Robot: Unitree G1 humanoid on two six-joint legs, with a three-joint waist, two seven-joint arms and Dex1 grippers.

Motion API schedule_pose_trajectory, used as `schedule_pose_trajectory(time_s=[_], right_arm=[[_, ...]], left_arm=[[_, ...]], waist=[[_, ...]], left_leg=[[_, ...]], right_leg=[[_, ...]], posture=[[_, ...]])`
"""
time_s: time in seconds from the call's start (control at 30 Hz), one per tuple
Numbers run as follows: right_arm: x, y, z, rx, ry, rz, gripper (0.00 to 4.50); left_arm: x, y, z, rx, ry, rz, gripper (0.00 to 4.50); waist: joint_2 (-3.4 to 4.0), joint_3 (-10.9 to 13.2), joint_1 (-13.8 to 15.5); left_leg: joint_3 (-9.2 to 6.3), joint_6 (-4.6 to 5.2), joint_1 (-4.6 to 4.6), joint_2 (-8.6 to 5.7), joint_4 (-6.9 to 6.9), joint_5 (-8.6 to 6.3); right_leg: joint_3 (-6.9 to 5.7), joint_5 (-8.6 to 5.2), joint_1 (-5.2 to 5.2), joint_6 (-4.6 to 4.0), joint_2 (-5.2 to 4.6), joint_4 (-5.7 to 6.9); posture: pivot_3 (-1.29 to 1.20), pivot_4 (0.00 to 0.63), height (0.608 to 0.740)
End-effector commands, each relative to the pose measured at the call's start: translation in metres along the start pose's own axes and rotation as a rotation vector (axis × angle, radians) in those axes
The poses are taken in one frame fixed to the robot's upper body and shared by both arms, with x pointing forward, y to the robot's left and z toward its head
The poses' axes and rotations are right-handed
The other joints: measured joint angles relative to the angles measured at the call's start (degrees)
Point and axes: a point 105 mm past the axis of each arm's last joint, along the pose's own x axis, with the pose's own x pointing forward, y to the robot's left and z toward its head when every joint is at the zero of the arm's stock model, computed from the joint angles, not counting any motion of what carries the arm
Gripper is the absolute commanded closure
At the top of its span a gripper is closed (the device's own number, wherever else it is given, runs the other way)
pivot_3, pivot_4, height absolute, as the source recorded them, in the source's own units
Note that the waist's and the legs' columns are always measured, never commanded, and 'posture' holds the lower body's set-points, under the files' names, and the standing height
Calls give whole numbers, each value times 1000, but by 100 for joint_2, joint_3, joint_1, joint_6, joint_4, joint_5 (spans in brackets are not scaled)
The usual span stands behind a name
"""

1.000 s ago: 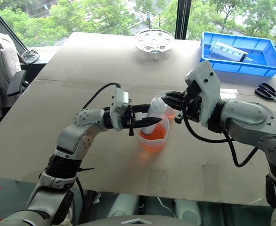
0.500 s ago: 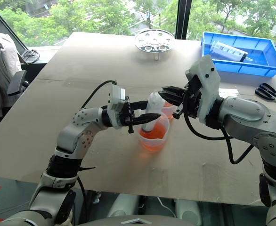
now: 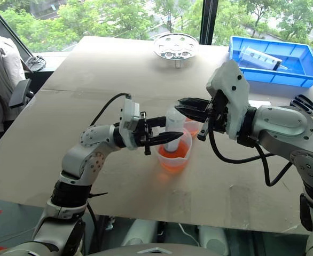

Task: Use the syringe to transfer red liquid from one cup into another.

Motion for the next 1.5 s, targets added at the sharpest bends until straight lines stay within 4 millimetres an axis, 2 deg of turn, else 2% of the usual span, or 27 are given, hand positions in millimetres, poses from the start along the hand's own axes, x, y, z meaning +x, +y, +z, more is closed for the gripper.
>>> schedule_pose_trajectory(time_s=[0.03, 0.5, 0.77, 1.5], right_arm=[[-8, -14, 35, -122, -143, -88, 4483], [-11, -23, 41, -153, -152, -97, 4483], [-12, -23, 43, -153, -160, -94, 4483], [-18, -37, 61, -169, -206, -138, 4483]], left_arm=[[19, -31, -2, 5, 7, -166, 3030], [24, -31, -6, -7, 21, -162, 3030], [27, -32, -2, -3, 17, -161, 3030], [29, -34, -2, -20, 29, -161, 3030]], waist=[[0, 0, -2], [0, 0, 5], [0, 0, 8], [0, 0, -3]], left_leg=[[0, 0, 0, 0, 0, 0], [0, 0, 0, -1, 0, 0], [0, 0, 0, -1, 0, 0], [0, 0, -1, -1, -1, 0]], right_leg=[[0, 0, 0, 0, 0, 0], [0, 0, 0, 0, 0, 0], [-1, 0, 0, 0, -1, 0], [1, 0, -2, 0, -1, 0]], posture=[[0, 150, 740], [0, 150, 740], [0, 150, 740], [0, 150, 740]])
